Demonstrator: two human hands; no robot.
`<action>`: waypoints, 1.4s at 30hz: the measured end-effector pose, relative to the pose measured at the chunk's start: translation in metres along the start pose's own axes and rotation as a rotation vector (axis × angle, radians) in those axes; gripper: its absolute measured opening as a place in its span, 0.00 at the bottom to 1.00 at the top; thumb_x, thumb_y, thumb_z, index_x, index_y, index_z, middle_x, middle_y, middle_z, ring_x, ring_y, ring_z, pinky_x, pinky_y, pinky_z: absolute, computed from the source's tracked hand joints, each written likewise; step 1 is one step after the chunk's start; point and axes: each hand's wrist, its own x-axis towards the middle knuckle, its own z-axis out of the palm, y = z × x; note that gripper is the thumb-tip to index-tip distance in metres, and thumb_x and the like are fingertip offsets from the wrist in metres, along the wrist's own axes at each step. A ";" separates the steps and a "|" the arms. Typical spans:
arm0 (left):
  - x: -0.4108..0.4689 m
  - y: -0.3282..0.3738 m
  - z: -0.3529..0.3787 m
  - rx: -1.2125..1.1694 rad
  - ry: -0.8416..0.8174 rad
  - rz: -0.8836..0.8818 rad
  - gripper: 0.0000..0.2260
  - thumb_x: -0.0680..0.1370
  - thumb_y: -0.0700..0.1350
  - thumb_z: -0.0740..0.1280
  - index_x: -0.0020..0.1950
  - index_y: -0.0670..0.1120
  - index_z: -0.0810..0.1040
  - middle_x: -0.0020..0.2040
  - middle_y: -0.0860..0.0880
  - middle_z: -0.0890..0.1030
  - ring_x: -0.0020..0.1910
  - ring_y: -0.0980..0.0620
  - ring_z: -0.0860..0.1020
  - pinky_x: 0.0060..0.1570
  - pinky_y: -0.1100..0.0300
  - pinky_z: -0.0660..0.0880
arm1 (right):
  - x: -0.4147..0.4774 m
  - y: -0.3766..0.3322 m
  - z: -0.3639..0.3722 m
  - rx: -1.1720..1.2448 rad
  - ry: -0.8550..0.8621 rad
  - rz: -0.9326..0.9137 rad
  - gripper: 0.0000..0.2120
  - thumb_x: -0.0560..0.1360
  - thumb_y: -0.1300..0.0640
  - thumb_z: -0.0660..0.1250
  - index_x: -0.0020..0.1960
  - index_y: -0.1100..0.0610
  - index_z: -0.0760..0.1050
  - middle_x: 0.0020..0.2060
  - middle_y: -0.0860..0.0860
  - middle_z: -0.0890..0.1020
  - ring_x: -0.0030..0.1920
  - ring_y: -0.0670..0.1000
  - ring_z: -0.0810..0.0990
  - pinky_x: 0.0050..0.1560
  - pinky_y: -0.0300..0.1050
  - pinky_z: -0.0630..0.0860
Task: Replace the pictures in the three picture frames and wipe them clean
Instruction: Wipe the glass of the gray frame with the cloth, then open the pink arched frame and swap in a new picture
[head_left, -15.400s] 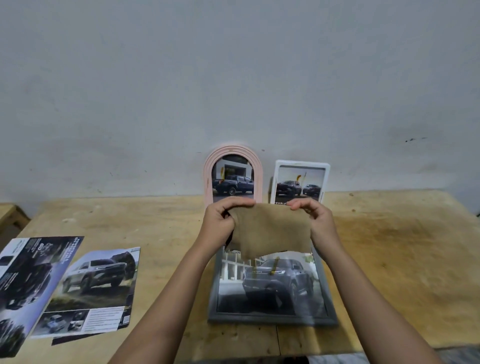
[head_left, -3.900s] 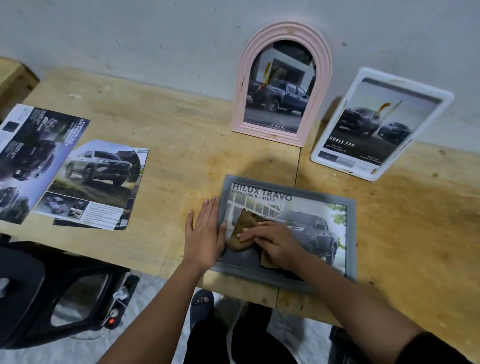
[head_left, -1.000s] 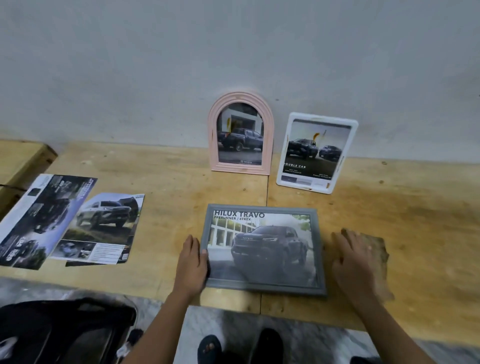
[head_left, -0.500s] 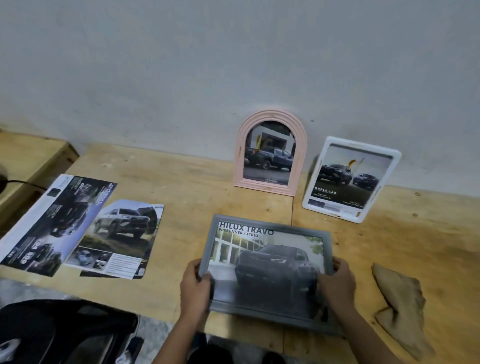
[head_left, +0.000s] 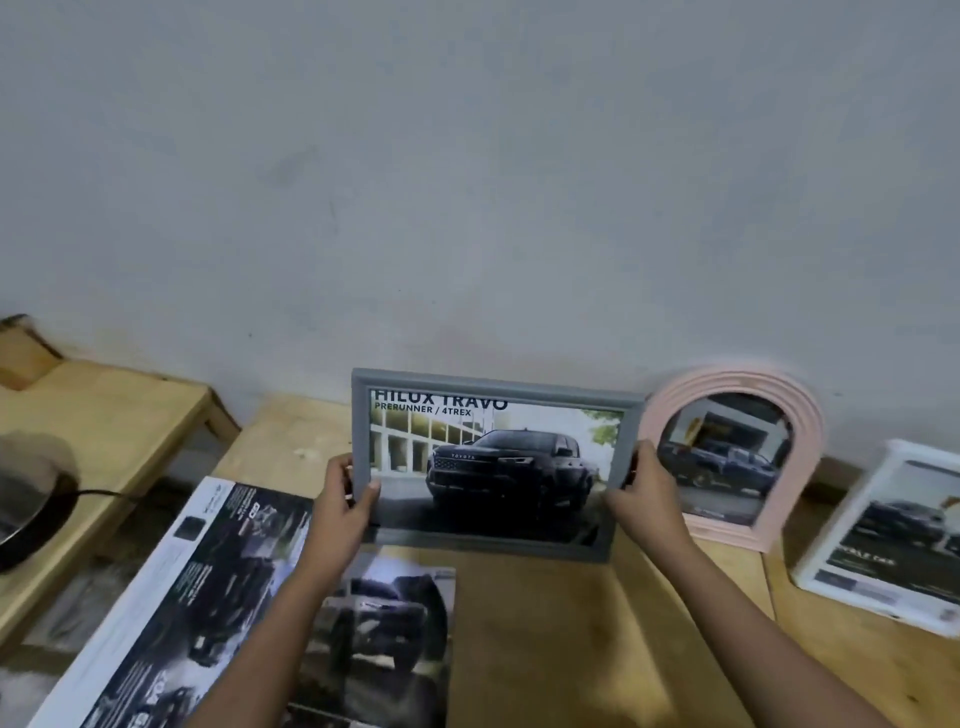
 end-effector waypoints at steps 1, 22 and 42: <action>0.018 0.001 -0.005 0.015 -0.018 0.012 0.11 0.79 0.40 0.63 0.58 0.49 0.66 0.47 0.52 0.76 0.45 0.54 0.76 0.43 0.54 0.76 | 0.011 -0.009 0.006 -0.026 0.025 -0.009 0.16 0.67 0.70 0.67 0.50 0.61 0.65 0.43 0.61 0.75 0.37 0.54 0.71 0.31 0.46 0.65; 0.121 -0.014 0.033 0.137 0.120 -0.024 0.13 0.75 0.30 0.63 0.59 0.33 0.70 0.52 0.37 0.74 0.53 0.38 0.72 0.49 0.49 0.73 | 0.060 -0.009 0.059 -0.154 0.275 -0.007 0.18 0.73 0.66 0.66 0.62 0.64 0.69 0.53 0.59 0.75 0.55 0.58 0.74 0.54 0.48 0.71; 0.002 0.132 0.273 0.006 -0.265 0.194 0.16 0.82 0.48 0.50 0.59 0.39 0.69 0.54 0.41 0.73 0.53 0.44 0.72 0.52 0.53 0.70 | 0.039 0.128 -0.056 0.029 0.575 0.215 0.22 0.75 0.69 0.59 0.68 0.66 0.61 0.64 0.63 0.70 0.64 0.62 0.69 0.66 0.60 0.68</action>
